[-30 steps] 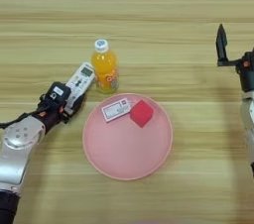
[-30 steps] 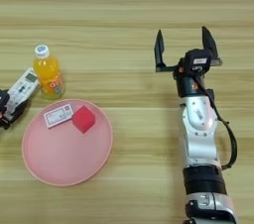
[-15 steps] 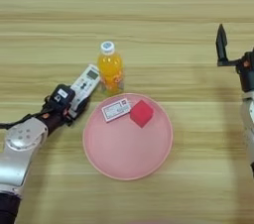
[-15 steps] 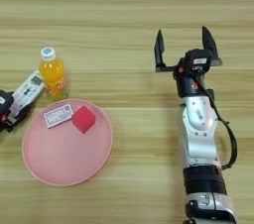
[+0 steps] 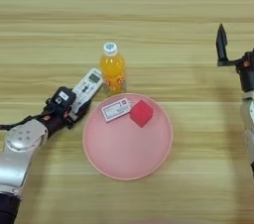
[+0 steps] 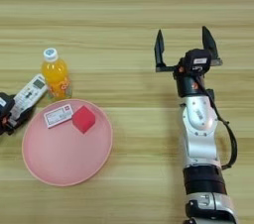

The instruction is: Move the objects on the table

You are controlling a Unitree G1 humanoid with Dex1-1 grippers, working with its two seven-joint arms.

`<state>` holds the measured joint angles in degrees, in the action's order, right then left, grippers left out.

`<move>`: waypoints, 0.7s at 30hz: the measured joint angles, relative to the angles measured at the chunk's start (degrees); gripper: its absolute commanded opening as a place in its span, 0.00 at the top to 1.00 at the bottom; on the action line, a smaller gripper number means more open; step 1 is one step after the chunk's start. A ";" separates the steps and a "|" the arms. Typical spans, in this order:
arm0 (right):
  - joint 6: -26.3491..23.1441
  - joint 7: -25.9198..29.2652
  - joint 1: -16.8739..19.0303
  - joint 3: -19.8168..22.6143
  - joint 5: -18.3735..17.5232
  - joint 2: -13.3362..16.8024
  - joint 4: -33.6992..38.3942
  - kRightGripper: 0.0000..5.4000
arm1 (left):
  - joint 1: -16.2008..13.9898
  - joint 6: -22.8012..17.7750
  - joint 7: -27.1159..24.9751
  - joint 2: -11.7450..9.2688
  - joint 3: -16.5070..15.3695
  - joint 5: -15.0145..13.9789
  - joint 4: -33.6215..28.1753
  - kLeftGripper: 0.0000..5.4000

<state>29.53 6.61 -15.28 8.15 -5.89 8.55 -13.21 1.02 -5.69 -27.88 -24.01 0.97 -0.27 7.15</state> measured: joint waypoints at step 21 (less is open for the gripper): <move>0.02 0.12 -0.21 0.21 -0.06 0.16 0.00 0.00 | 0.57 1.81 1.49 0.19 -0.15 0.12 0.66 0.09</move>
<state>29.55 6.74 -15.49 8.36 -5.95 8.71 -13.21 1.58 -3.88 -26.39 -23.82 0.82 -0.15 7.81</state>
